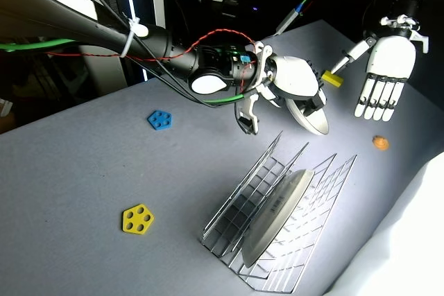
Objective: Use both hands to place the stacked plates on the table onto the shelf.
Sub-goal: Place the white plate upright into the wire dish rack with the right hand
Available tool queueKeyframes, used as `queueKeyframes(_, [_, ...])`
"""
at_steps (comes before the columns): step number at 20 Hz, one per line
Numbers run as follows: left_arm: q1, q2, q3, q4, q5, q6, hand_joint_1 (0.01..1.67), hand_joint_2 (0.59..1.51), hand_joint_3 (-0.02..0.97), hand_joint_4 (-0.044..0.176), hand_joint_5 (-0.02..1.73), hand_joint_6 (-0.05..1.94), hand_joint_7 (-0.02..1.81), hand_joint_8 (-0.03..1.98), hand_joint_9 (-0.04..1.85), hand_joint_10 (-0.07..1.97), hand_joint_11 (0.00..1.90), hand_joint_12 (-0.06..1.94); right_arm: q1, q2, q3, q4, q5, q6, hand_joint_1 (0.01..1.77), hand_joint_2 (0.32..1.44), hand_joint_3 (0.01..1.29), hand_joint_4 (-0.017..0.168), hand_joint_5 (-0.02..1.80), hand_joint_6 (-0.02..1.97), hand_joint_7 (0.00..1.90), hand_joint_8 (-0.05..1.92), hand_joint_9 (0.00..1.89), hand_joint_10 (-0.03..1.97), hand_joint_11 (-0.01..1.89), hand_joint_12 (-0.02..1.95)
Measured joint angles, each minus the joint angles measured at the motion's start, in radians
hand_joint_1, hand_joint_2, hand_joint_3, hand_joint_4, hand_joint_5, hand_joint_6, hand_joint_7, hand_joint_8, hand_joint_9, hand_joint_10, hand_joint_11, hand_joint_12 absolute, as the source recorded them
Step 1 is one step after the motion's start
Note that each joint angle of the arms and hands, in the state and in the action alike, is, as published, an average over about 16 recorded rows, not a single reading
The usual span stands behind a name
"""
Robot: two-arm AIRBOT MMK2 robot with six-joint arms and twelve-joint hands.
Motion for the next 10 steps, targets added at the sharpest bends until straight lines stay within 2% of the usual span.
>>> queueKeyframes(10, [0.011, 0.000, 0.008, 0.000, 0.004, 0.000, 0.01, 1.061, 0.019, 0.000, 0.07, 0.01, 0.10, 0.01, 0.08, 0.01, 0.02, 0.12, 0.053, 0.096, -0.125, -0.010, -0.018, -0.010, 1.34, 1.01, 0.01, 0.002, 0.96, 0.92, 1.05, 0.80, 1.00, 1.03, 0.70, 1.18])
